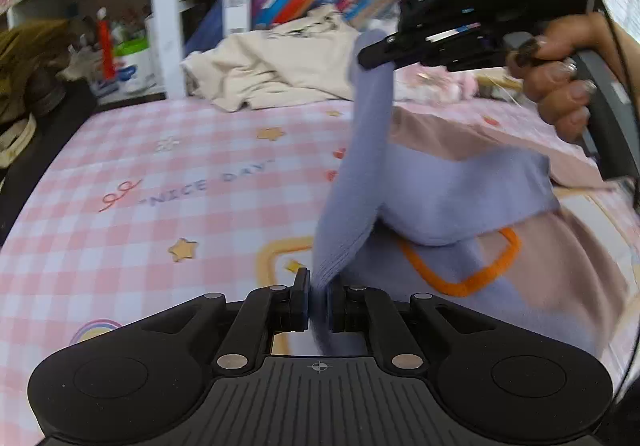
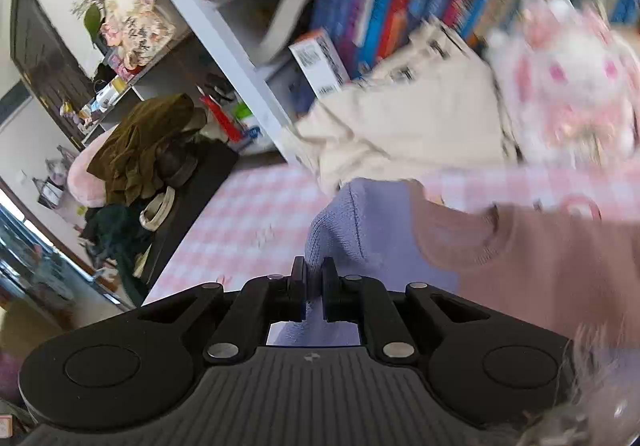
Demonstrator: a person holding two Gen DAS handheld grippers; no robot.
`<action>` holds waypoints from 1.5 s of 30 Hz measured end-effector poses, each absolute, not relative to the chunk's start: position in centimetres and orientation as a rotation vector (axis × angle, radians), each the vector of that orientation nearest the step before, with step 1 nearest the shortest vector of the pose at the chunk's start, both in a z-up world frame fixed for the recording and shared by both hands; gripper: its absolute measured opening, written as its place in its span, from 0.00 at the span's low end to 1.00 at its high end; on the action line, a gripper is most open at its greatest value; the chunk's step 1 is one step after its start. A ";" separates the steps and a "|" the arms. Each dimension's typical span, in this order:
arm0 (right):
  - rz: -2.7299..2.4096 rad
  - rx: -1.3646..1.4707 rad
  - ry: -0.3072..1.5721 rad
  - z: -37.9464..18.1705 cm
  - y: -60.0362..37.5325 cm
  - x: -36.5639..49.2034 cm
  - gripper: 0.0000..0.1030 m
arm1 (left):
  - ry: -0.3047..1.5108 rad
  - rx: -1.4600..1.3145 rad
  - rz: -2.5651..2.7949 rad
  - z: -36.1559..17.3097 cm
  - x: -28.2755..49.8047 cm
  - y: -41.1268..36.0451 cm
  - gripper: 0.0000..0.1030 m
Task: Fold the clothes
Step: 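Lift the sweater with both grippers and shake it open in the air, then lay the sweater flat on the mat and open both grippers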
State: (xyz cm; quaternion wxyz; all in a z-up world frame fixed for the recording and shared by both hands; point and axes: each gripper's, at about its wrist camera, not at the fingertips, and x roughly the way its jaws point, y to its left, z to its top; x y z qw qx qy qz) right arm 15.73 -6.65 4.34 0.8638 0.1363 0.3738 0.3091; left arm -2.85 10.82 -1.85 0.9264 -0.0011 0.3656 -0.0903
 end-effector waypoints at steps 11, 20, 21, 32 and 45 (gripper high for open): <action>0.541 0.001 0.752 3.9 -12.2 8.7 0.45 | 0.750 0.140 -0.084 -1.6 -1.3 13.8 0.45; 0.209 -0.170 0.952 -2.0 -22.6 2.8 0.44 | 0.661 0.250 -0.294 0.2 -0.9 5.4 0.50; 0.197 -0.176 0.976 -2.5 -23.1 2.5 0.44 | 0.661 0.273 -0.322 0.0 -0.7 3.9 0.50; 0.428 -0.047 1.127 -3.1 -24.8 -1.2 0.11 | 0.674 0.501 -0.561 -2.7 -1.0 -9.8 0.50; 0.562 -0.131 1.036 -3.2 -26.7 -1.3 0.14 | 0.667 0.654 -0.469 -5.6 0.0 -17.6 0.49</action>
